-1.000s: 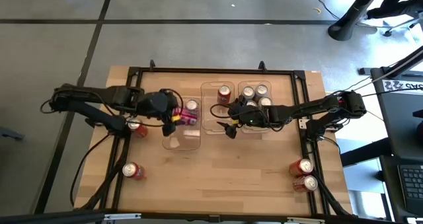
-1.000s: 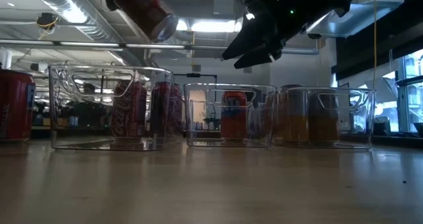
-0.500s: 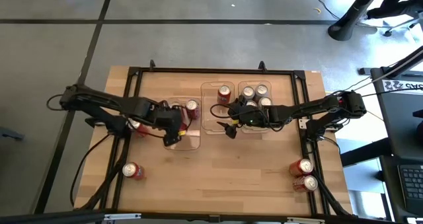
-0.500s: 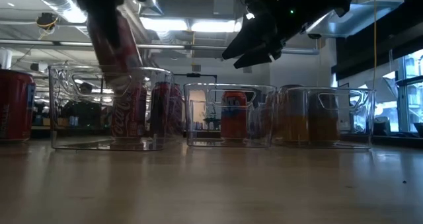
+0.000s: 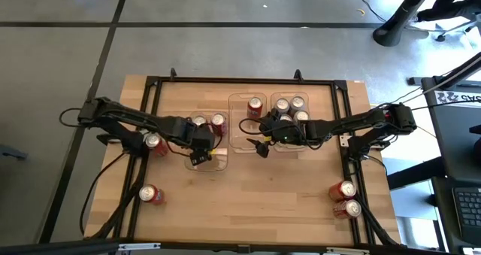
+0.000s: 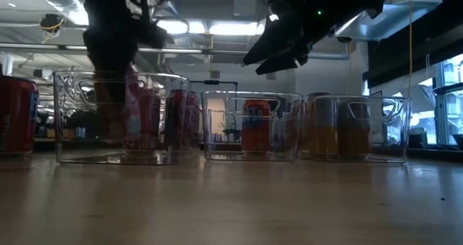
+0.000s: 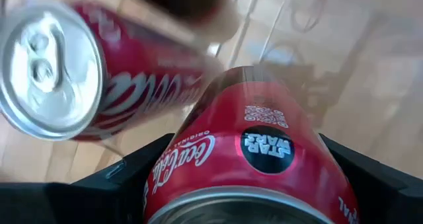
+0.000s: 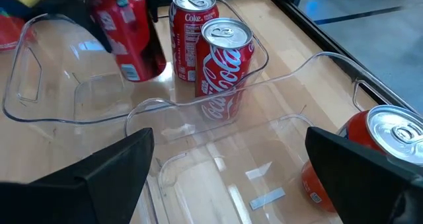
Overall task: Sort soda cans
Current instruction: Put the top red soda can into the middle left transparent bin
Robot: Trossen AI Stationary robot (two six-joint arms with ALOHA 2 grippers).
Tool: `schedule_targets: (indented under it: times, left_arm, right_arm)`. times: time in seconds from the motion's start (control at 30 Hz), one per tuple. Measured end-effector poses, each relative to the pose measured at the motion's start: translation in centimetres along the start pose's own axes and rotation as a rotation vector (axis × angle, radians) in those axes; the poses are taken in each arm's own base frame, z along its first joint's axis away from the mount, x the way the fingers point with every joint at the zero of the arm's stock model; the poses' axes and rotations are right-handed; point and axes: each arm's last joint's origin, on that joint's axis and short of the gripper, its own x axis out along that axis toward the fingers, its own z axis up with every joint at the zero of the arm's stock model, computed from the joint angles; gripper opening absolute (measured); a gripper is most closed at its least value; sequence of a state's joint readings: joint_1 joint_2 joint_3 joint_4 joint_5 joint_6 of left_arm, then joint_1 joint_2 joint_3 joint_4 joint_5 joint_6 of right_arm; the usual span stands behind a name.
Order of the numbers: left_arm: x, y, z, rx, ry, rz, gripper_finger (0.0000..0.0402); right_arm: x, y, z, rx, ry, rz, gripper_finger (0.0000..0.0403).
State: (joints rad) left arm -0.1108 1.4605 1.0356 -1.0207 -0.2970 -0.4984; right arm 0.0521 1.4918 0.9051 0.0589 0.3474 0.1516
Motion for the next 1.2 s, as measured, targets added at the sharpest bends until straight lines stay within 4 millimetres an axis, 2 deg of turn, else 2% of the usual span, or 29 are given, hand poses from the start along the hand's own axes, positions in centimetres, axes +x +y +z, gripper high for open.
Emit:
schedule_targets:
  times: [0.17, 0.4, 0.6, 0.87, 1.03, 1.2]
  left_arm:
    - [1.4, 0.2, 0.2, -0.003, 0.044, 0.026, 0.0305]
    - [2.2, -0.2, 0.6, 0.028, 0.047, 0.026, 0.0325]
    - [1.9, -0.2, 0.7, 0.022, 0.044, 0.028, 0.0345]
    - [1.3, -0.2, 0.9, 0.069, 0.046, 0.026, 0.0349]
    - [-0.6, 0.3, 1.1, 0.090, 0.079, 0.041, 0.0349]
    - [-3.7, 0.8, 1.2, 0.107, -0.019, -0.009, 0.0349]
  right_arm:
    - [0.0, 0.0, 0.0, 0.005, 0.000, 0.000, 0.0392]
    - [0.0, 0.0, 0.0, 0.008, 0.001, 0.001, 0.0392]
    - [0.0, 0.0, 0.0, 0.009, 0.001, 0.001, 0.0392]
    - [0.0, 0.0, 0.0, 0.008, 0.001, 0.001, 0.0392]
    - [0.0, 0.0, 0.0, 0.008, 0.001, 0.001, 0.0392]
    - [0.0, 0.0, -0.1, -0.001, 0.008, -0.001, 0.0392]
